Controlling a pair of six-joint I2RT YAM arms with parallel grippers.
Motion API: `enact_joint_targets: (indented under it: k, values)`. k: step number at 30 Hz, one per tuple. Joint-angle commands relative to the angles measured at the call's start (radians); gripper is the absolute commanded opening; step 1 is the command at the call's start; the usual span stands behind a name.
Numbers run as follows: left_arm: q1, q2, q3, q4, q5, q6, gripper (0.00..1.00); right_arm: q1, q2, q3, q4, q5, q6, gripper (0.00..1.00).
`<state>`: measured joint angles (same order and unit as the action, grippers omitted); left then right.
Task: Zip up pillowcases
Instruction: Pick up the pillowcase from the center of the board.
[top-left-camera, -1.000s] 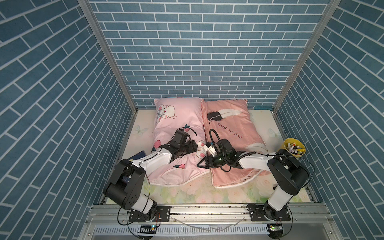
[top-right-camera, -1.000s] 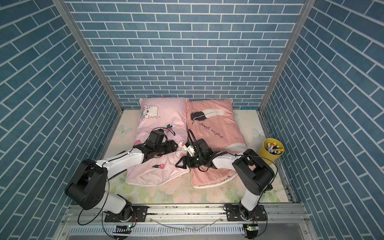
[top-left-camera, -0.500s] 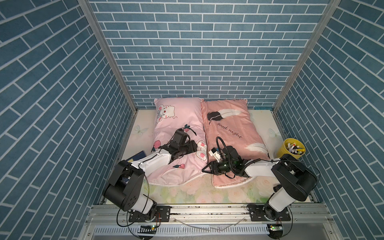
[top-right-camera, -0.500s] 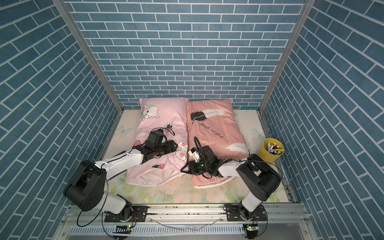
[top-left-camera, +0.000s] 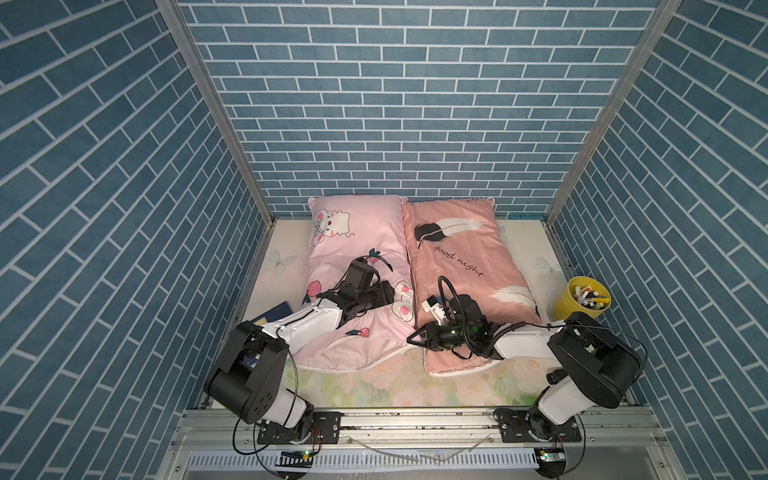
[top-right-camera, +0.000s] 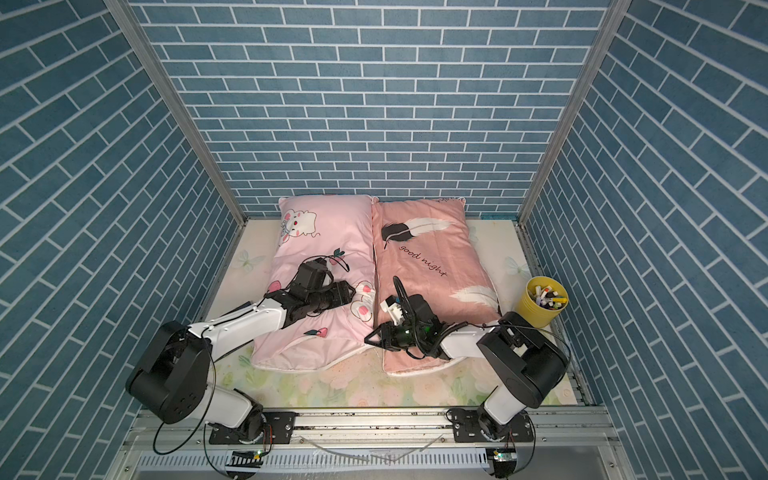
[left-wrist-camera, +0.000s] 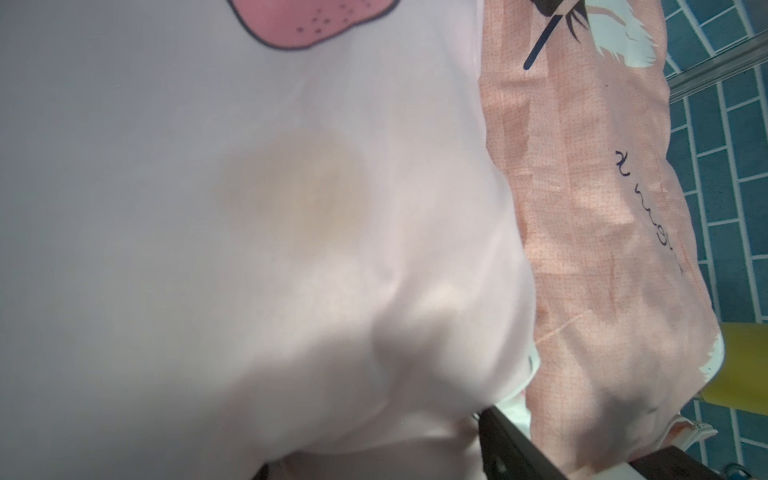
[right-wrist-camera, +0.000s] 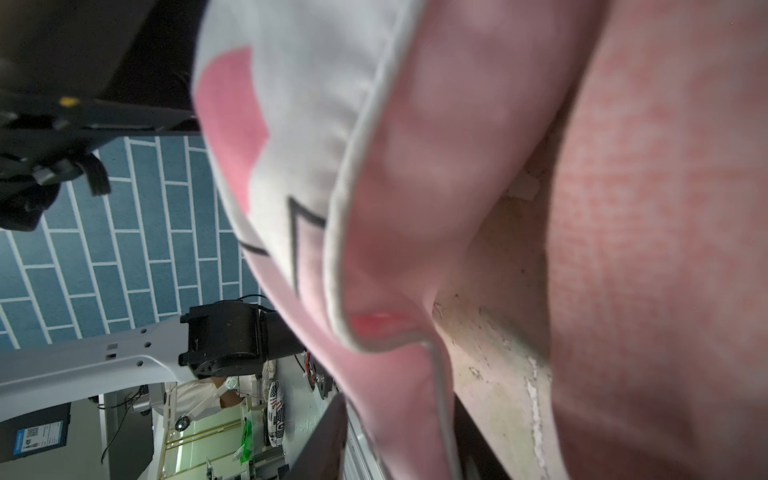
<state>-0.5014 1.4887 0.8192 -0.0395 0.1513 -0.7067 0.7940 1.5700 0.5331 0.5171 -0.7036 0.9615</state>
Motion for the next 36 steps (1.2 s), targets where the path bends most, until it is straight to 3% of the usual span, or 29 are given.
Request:
enact_joint_targets:
  k: [1, 6, 14, 23, 26, 32, 36]
  values:
    - [0.034, 0.012, -0.032, -0.013, -0.085, 0.020, 0.79, 0.007, -0.034, -0.013, 0.007, 0.020, 0.020, 0.39]
    - [0.035, 0.015, -0.030, -0.013, -0.082, 0.018, 0.80, 0.008, -0.037, -0.015, 0.005, 0.010, 0.023, 0.34]
    - [0.034, -0.004, -0.029, -0.026, -0.099, 0.017, 0.82, 0.007, -0.067, -0.025, -0.021, 0.013, 0.023, 0.04]
    - [0.029, -0.189, 0.041, -0.231, -0.193, 0.089, 1.00, 0.007, -0.093, -0.011, -0.056, 0.015, 0.021, 0.00]
    - [0.028, -0.251, 0.082, -0.328, -0.180, 0.123, 1.00, 0.007, -0.094, -0.003, -0.061, 0.013, 0.023, 0.00]
    - [0.029, -0.345, 0.205, -0.596, -0.044, 0.187, 0.96, 0.006, -0.095, 0.026, -0.086, 0.008, 0.025, 0.00]
    - [0.016, -0.401, 0.187, -0.633, 0.239, 0.109, 0.79, 0.006, -0.099, 0.046, -0.117, 0.010, 0.029, 0.00]
